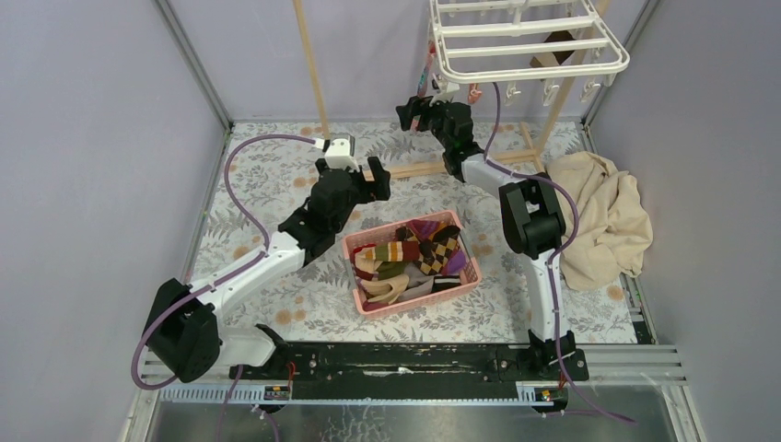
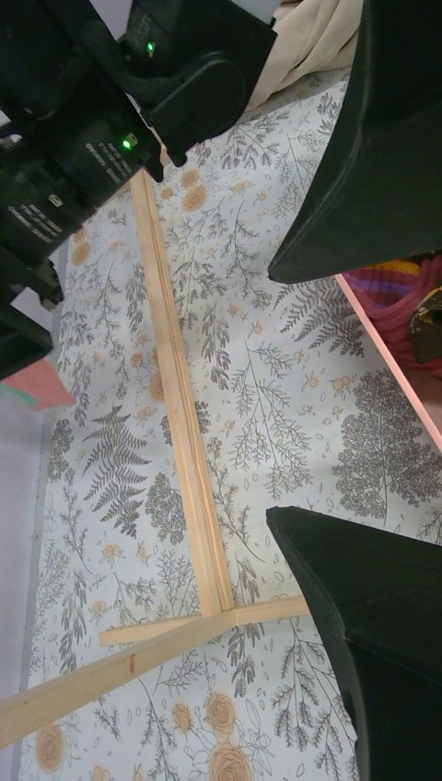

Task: Remove the socks clipped to the hanger
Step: Remove the sock from the hanger.

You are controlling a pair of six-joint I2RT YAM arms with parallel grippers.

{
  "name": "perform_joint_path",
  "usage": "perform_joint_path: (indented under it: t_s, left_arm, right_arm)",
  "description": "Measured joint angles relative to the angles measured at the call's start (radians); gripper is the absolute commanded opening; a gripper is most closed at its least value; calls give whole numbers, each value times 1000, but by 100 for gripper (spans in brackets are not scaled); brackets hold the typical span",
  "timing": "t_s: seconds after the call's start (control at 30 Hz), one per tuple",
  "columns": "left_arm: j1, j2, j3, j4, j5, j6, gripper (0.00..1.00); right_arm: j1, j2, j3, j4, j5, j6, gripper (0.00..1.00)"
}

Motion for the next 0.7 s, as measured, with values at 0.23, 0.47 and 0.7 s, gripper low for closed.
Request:
perform_joint_path:
  t_s: [0.23, 0.47, 0.7]
  left_arm:
    - [5, -26, -17, 0, 0, -5, 99]
    - [5, -62, -32, 0, 5, -21, 99]
    - [5, -81, -26, -8, 26, -24, 99]
  right_arm:
    - [1, 3, 40, -47, 93, -45, 6]
    - [1, -48, -65, -41, 132, -37, 0]
    - [1, -245, -314, -17, 71, 22, 0]
